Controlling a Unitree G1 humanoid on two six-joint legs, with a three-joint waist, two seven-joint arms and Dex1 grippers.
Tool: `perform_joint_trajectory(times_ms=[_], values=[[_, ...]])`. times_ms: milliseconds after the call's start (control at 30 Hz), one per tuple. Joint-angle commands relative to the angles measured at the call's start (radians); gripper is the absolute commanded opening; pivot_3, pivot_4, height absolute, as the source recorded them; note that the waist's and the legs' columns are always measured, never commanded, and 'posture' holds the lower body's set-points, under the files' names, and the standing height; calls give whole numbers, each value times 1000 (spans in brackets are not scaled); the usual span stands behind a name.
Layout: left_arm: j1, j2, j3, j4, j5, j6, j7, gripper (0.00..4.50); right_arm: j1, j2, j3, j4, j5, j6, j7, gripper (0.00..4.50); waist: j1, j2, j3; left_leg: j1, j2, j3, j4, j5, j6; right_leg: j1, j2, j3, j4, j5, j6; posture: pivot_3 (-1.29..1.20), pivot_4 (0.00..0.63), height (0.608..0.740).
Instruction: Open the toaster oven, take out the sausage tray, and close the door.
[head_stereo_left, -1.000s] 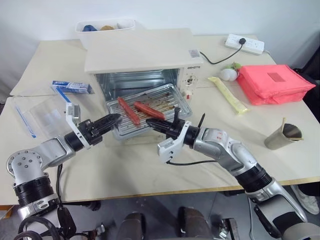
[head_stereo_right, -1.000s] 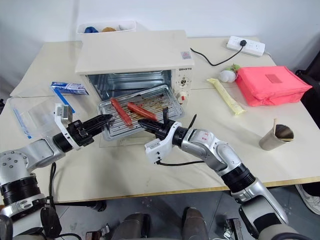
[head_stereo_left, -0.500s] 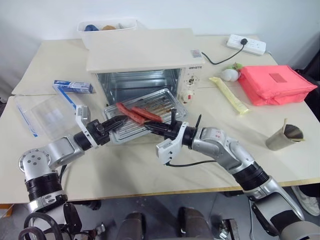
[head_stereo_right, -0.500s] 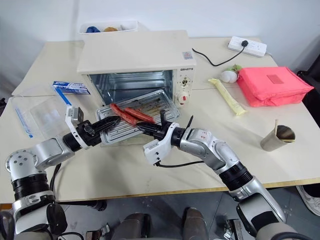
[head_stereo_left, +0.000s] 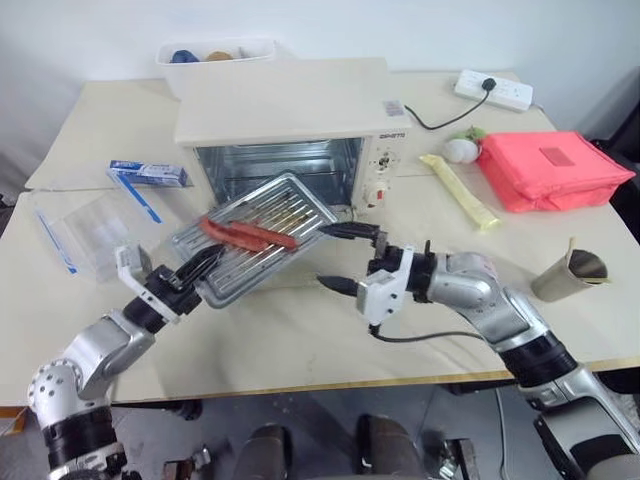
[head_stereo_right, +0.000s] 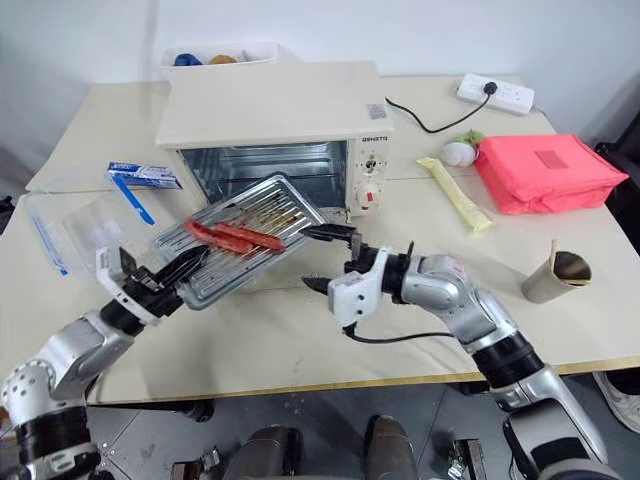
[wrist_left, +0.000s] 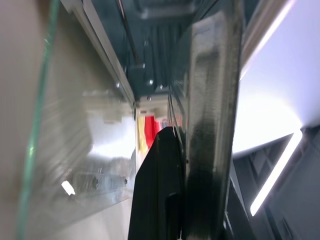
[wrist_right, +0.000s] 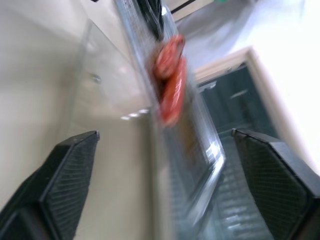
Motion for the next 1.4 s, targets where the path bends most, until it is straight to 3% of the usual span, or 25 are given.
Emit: perform_joint_trajectory(times_ms=[33, 100, 200, 400, 533, 567, 733, 900, 1033, 1133, 1400], values=[[102, -55, 106, -149, -35, -48, -62, 0, 56, -67, -88, -25, 157, 36, 85, 4292, 1, 0, 0, 0, 0, 0, 0, 0, 0, 1, 0, 0, -3, 0, 0, 0, 150, 740], [168, -88, 137, -211, -35, -76, -82, 0, 87, -88, -110, -12, 219, 69, 134, 4292, 3, 0, 0, 2, 0, 0, 0, -1, 1, 5, 0, -1, -6, 0, 0, 0, 150, 740], [327, -157, 189, -321, -35, -127, -138, 0, 116, -104, -131, 82, 318, 93, 248, 3663, 1, 0, 0, 5, 1, -1, 0, -1, 2, 10, 1, -2, -10, 0, 0, 0, 150, 740], [539, -245, 205, -451, -35, -249, -206, 0, 66, -72, -149, 299, 378, 146, 400, 1629, 13, 0, 0, 4, 1, 0, 2, -2, 4, 10, 1, -2, -15, 0, 0, 0, 150, 740], [612, -345, 202, -522, -35, -366, -218, 0, 8, -26, -152, 438, 354, 190, 413, 162, 25, 0, 0, 4, 1, 0, 4, -4, 5, 11, 1, -2, -17, 0, -1, 0, 150, 740], [619, -364, 201, -534, -35, -394, -218, 0, -8, -11, -154, 473, 339, 189, 400, 15, 26, 0, 0, 4, 0, 0, 4, -4, 5, 11, 1, -2, -18, 1, -1, 0, 150, 740], [612, -441, 194, -577, -35, -530, -171, 0, -106, 85, -170, 658, 317, 191, 379, 15, 25, 0, 0, 3, 1, 1, 4, -5, 5, 11, 1, -2, -19, 1, -1, 0, 150, 740], [608, -433, 170, -596, -35, -580, -133, 0, -167, 144, -192, 723, 341, 163, 447, 15, 23, 0, 0, 3, 1, 1, 4, -5, 5, 12, 1, -2, -21, 2, -1, 0, 150, 740], [572, -423, 187, -602, -35, -626, -105, 0, -187, 169, -233, 669, 425, 290, 527, 15, 25, 0, 0, 2, 1, 1, 4, -5, 5, 12, 1, -2, -21, 2, -1, 0, 150, 740], [550, -424, 196, -610, -35, -660, -63, 0, -201, 172, -299, 524, 560, 500, 553, 15, 26, 0, 0, 1, 1, 0, 5, -5, 6, 12, 1, -2, -21, 3, -1, 0, 150, 740], [568, -420, 153, -634, -35, -646, -40, 0, -286, 214, -440, 340, 710, 754, 405, 15, 26, 0, 0, 1, 2, 1, 4, -6, 5, 12, 3, -2, -22, 3, 0, 0, 150, 740]])
